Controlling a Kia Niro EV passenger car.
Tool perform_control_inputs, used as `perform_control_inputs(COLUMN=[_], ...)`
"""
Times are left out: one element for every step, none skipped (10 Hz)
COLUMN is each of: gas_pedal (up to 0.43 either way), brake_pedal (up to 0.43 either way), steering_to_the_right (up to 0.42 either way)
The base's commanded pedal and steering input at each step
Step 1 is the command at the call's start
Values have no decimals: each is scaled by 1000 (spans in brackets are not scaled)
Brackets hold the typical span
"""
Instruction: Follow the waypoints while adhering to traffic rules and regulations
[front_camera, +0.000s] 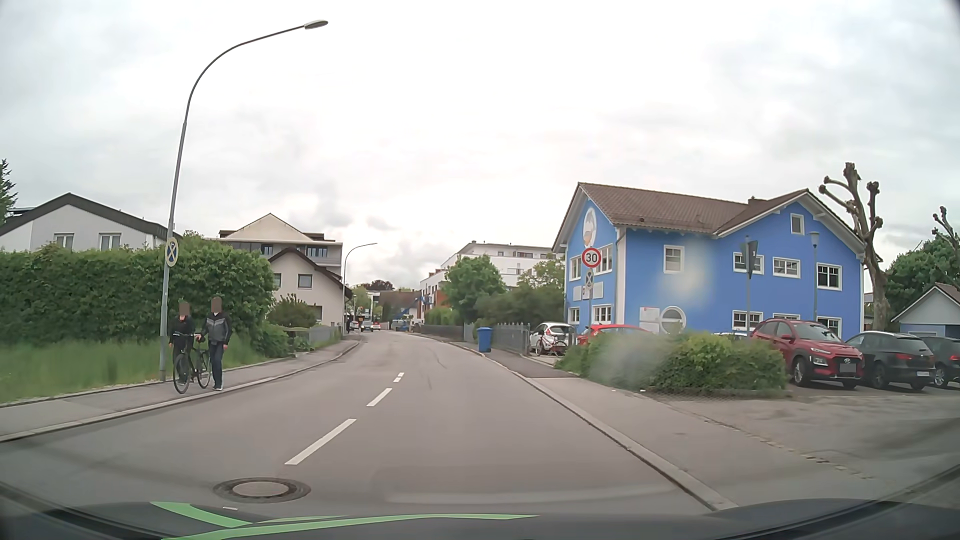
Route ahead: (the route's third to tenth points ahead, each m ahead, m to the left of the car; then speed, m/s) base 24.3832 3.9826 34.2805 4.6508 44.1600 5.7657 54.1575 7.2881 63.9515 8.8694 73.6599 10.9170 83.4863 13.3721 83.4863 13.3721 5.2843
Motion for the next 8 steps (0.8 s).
perform_control_inputs(gas_pedal=[0, 0, 0, 0, 0, 0, 0, 0], brake_pedal=[0, 0, 0, 0, 0, 0, 0, 0], steering_to_the_right=[-24, -24, -24, -24, -24, -24, -24, -24])
